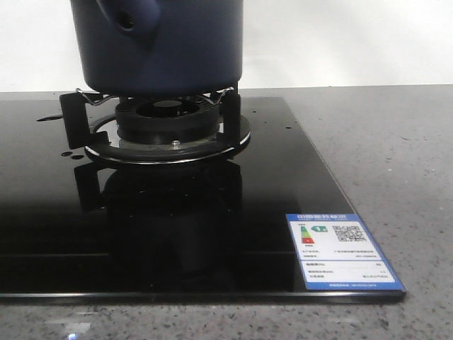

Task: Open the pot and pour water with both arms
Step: 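Tilt the held bowl over the open pot to pour water in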

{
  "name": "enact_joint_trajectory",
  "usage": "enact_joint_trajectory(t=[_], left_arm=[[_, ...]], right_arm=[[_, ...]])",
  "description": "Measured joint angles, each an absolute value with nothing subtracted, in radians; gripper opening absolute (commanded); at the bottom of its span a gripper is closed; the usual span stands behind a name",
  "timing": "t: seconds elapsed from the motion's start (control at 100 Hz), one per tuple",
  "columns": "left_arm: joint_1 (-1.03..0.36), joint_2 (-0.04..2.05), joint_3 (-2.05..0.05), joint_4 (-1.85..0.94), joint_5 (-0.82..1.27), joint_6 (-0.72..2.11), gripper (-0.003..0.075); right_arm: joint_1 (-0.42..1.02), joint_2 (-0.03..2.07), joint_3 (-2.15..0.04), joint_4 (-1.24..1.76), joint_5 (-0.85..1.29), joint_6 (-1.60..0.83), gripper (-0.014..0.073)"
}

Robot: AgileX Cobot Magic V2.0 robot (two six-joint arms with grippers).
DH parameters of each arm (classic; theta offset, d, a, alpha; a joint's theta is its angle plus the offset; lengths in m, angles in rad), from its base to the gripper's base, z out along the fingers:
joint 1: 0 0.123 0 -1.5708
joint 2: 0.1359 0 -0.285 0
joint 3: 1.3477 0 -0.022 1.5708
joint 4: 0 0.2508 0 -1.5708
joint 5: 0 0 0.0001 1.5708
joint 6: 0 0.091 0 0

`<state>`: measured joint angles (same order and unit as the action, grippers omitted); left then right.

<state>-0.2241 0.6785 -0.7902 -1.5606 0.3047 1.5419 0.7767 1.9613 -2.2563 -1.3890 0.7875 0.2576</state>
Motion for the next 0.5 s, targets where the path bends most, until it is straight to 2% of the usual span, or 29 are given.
enact_joint_trajectory(t=[0.28,0.5], left_arm=[[-0.227,0.678,-0.79,-1.561,0.301,1.542,0.0242],[-0.227,0.678,-0.79,-1.561,0.299,1.542,0.0242]], right_arm=[[0.777,1.961,-2.256,-1.377,0.817,0.26,-0.004],[0.777,1.959,-2.159,-1.32,0.883,0.26,-0.0041]])
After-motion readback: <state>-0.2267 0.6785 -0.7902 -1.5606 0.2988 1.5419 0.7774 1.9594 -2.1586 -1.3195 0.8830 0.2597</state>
